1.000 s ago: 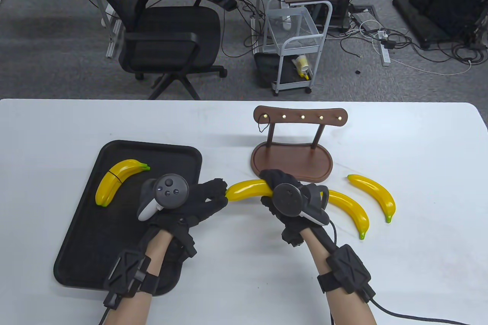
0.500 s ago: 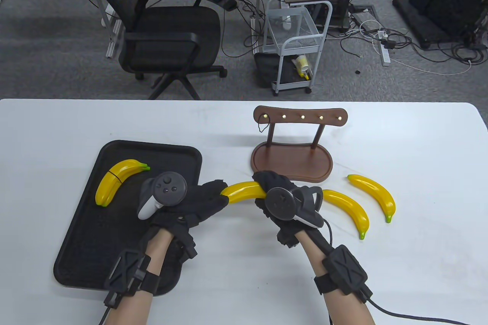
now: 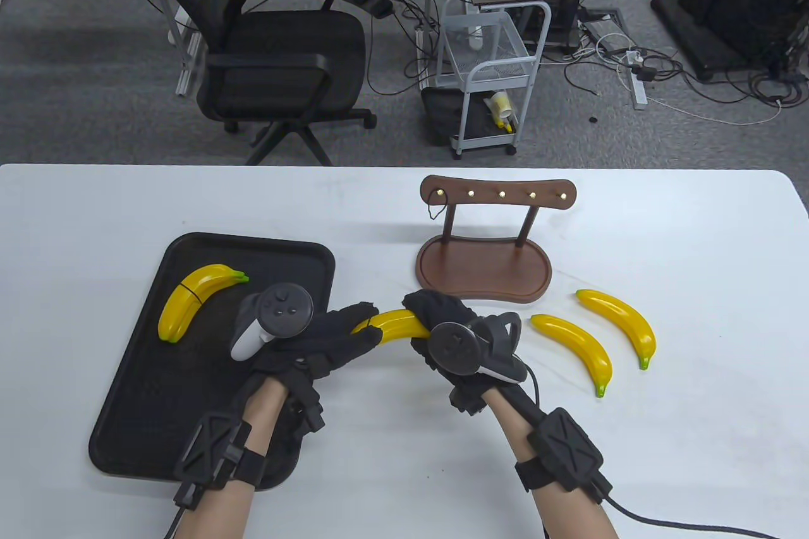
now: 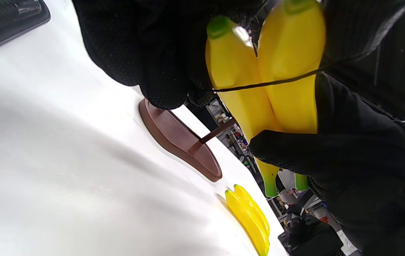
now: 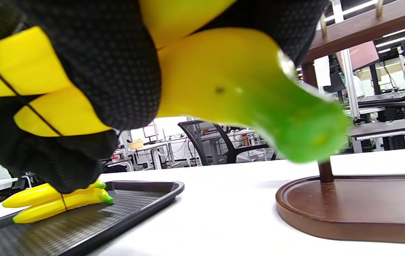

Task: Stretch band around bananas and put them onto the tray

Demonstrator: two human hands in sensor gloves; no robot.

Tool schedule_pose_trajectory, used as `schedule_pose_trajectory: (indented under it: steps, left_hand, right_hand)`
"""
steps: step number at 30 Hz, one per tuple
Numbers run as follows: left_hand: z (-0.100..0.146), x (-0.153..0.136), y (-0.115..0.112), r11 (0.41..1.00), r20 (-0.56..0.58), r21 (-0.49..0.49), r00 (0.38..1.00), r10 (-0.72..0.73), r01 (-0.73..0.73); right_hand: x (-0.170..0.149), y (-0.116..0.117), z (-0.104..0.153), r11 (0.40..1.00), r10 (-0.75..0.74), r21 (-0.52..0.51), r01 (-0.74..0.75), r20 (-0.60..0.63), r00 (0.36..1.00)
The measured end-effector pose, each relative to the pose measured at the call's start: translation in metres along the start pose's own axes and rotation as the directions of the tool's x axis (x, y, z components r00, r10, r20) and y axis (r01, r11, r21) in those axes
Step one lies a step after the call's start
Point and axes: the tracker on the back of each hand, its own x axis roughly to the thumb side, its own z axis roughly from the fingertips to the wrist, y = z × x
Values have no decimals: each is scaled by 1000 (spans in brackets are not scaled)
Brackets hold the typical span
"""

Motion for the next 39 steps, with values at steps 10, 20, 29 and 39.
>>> schedule_pose_trajectory:
  steps: [10,20,29,39]
  left_hand:
    - [1,-1,4,999,-3,42,1000,18,-18]
    - [6,2,11,995,-9,101,1000,-24,25]
    - [14,19,18,980,20,155,991,-130,125]
    - [13,27,14,977,52,156,986,-155,146]
  right_hand:
    - [8,1,1,999,-24,-20,24,30,999]
    - [-2,0,1,986,-167,24,167,25,986]
    - [-32,4,1,849,-516,82,521,-76,853]
    - [-42,10,2,738,-666,65,672,-92,740]
